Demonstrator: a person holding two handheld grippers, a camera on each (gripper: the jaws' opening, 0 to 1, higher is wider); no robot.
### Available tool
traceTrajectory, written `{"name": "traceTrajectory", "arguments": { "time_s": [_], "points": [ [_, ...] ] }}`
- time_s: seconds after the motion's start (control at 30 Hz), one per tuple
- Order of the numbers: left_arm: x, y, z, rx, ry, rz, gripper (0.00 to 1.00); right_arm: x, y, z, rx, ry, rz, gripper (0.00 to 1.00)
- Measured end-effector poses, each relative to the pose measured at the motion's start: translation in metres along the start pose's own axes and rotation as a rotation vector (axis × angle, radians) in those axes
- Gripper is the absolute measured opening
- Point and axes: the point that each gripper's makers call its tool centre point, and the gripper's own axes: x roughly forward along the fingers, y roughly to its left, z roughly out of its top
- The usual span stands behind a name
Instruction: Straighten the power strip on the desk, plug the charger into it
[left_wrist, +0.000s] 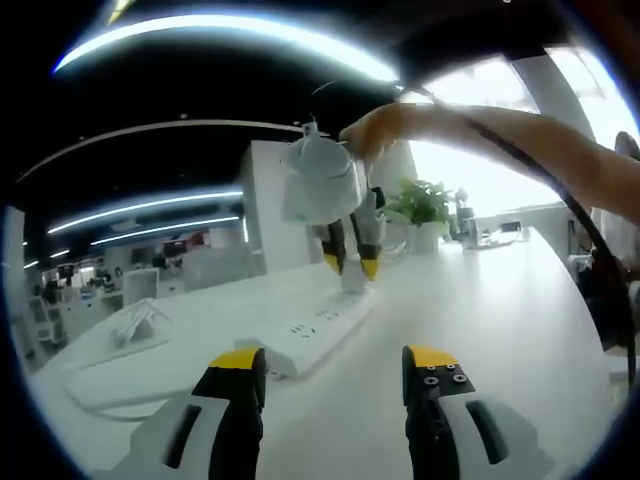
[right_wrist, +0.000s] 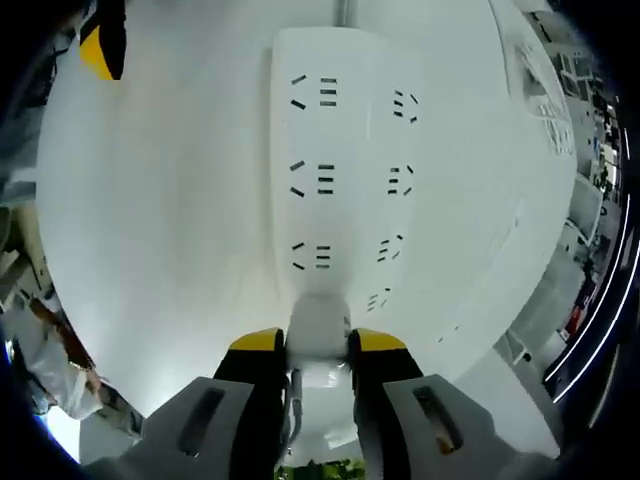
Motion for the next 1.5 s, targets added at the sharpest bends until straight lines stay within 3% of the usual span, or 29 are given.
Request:
{"name": "traceTrajectory", "arguments": {
  "time_s": [0.17,0.3,0.37,0.43,0.5,0.57,0.63,0.73,0.8,0.87,1.0,1.13,1.2,1.4,1.5],
  "points": [
    [-0.001,-0.003,-0.001,0.017,0.005,-0.008,0.57,0.002,-0.004,-0.002,-0.002,-0.017,0.003,0.24],
    [-0.001,-0.004,-0.001,0.02,0.004,-0.009,0.57,0.002,-0.002,0.002,0.047,-0.137,-0.067,0.24],
    [-0.001,-0.004,-0.002,0.02,0.007,-0.007,0.57,0.002,-0.001,0.002,0.045,-0.147,-0.078,0.24],
    [-0.001,-0.004,-0.002,0.024,0.008,-0.006,0.57,0.003,-0.002,0.003,0.023,-0.118,-0.087,0.24],
    [0.0,-0.005,-0.002,0.028,0.009,-0.006,0.57,0.004,-0.003,0.001,-0.016,-0.032,-0.086,0.24],
    [0.0,-0.005,-0.002,0.031,0.012,-0.005,0.57,0.005,-0.002,0.002,-0.034,0.012,-0.082,0.24],
    [0.0,-0.005,-0.003,0.035,0.015,-0.006,0.57,0.006,-0.002,0.005,-0.021,-0.041,-0.078,0.24],
    [0.0,-0.005,-0.003,0.037,0.014,-0.008,0.57,0.002,-0.003,0.01,0.07,-0.241,-0.079,0.24],
    [0.0,-0.005,-0.003,0.038,0.015,-0.009,0.57,0.001,-0.003,0.012,0.105,-0.307,-0.079,0.25],
    [0.0,-0.005,-0.003,0.04,0.016,-0.008,0.57,0.001,-0.002,0.012,0.101,-0.295,-0.081,0.25],
    [0.0,-0.004,-0.003,0.044,0.02,-0.009,0.57,0.004,-0.001,0.008,0.06,-0.156,-0.101,0.26],
    [0.001,-0.005,-0.004,0.055,0.026,-0.016,0.57,0.004,0.001,0.008,0.074,-0.136,-0.13,0.26],
    [0.001,-0.005,-0.003,0.057,0.026,-0.016,0.57,0.002,0.0,0.008,0.083,-0.148,-0.155,0.26],
    [0.0,-0.004,-0.002,0.048,0.02,-0.015,0.57,-0.003,-0.007,0.002,0.228,-0.224,-0.231,0.26],
    [0.0,-0.004,-0.003,0.054,0.024,-0.016,0.57,-0.007,-0.009,0.002,0.279,-0.296,-0.273,0.26]
  ]
}}
